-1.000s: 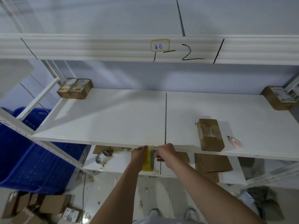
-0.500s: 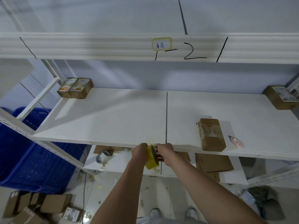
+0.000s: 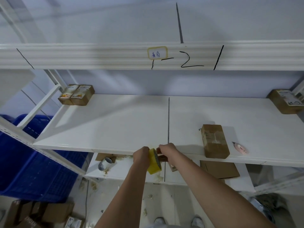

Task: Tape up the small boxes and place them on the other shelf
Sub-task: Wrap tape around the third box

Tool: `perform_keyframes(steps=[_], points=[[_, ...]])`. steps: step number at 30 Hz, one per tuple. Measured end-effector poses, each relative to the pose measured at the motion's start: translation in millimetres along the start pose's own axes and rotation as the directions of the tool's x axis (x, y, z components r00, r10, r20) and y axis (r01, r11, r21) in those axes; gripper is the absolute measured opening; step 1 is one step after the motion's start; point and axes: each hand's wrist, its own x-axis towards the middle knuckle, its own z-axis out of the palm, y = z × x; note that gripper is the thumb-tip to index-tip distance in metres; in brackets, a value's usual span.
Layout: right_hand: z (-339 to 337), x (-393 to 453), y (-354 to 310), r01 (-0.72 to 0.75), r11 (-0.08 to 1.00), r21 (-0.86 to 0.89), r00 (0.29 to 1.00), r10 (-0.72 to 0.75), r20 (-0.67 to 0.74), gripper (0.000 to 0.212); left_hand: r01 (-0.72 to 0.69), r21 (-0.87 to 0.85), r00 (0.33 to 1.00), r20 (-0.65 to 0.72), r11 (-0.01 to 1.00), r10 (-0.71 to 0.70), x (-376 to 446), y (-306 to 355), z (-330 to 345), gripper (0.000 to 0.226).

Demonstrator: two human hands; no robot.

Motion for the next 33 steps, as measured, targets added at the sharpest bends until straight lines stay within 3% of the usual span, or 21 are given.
perform_keyframes(steps=[7,14,20,24,30,33], points=[[1,19,-6,0.021,0.998,-0.063,0.993,-0.028,-0.114,0.019,-0.014,-0.029,1.0,-0.003,0.999,0.014,6,-6,1,0.014],[0,24,-9,0.033,0.971,-0.238,0.991,-0.062,-0.117,0.017,0.092,-0.128,0.995,0.06,0.988,-0.085,12,-5,2,0.026],[2,25,-10,0.047,0.942,-0.334,0.988,-0.094,-0.125,0.014,0.111,-0.143,0.994,0.012,0.983,-0.11,5,0,3,0.015],[9,28,-10,0.084,0.883,-0.462,0.98,-0.158,-0.123,0.024,0.099,-0.109,0.995,0.019,0.989,-0.098,10,0,6,0.011],[8,36,-10,0.087,0.886,-0.456,0.98,-0.159,-0.121,0.024,0.145,-0.167,0.989,0.025,0.975,-0.143,2,4,8,0.012],[7,34,-10,0.094,0.864,-0.495,0.98,-0.168,-0.108,0.022,0.123,-0.198,0.992,0.023,0.972,-0.121,8,4,8,0.025]])
